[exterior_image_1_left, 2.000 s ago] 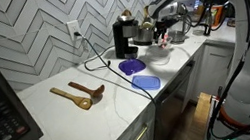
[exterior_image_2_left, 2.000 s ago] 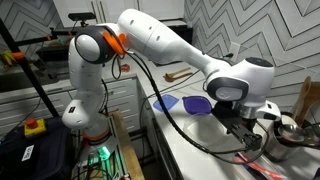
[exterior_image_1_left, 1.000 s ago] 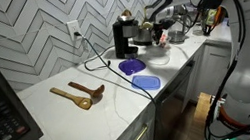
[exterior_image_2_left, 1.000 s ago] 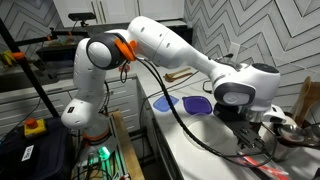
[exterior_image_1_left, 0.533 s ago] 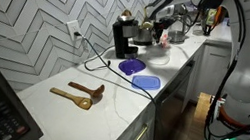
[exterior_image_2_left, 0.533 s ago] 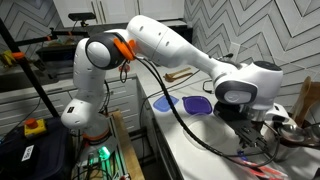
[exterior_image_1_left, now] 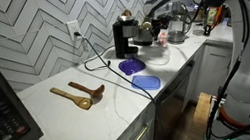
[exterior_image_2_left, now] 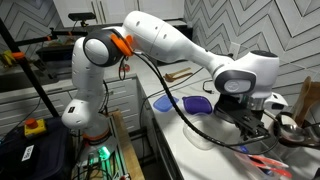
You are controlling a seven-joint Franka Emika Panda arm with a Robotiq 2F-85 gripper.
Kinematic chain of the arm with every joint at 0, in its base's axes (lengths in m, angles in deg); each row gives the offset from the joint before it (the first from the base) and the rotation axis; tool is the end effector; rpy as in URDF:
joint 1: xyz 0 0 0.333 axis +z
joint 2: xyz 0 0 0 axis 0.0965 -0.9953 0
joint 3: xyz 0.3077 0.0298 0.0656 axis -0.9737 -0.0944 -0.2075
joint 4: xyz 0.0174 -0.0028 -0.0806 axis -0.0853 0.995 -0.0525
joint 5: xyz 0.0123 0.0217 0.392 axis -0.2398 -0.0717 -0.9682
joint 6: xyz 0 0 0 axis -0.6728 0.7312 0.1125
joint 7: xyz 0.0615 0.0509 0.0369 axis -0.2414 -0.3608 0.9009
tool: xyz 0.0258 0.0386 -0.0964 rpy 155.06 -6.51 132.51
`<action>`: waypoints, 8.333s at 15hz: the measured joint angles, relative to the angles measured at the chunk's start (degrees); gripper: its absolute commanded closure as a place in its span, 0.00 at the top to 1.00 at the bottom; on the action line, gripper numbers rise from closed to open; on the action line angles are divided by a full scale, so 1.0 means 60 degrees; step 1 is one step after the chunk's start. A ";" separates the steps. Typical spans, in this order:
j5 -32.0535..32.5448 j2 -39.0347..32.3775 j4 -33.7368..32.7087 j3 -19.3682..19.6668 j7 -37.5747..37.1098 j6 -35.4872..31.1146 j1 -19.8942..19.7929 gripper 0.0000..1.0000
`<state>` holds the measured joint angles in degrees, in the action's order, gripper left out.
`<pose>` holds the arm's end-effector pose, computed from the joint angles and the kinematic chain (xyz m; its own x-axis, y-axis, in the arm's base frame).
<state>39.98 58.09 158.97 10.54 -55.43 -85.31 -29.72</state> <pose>0.5386 -0.3978 0.4263 0.9974 -0.0230 0.0679 -0.0340 -0.9856 0.1659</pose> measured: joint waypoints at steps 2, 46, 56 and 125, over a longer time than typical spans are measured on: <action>0.0402 0.0165 0.0006 0.0000 -0.0299 0.0114 0.0173 0.03; 0.2302 0.4893 0.5364 -0.0527 -0.3567 -0.0419 0.2106 0.99; 0.2092 0.4416 0.5396 0.0038 -0.6152 -0.0424 0.1489 0.71; 0.0412 0.4067 0.3934 0.0863 -0.6897 -0.0002 0.0905 0.04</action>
<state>42.45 82.49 182.58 15.72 -96.81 -85.32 -24.29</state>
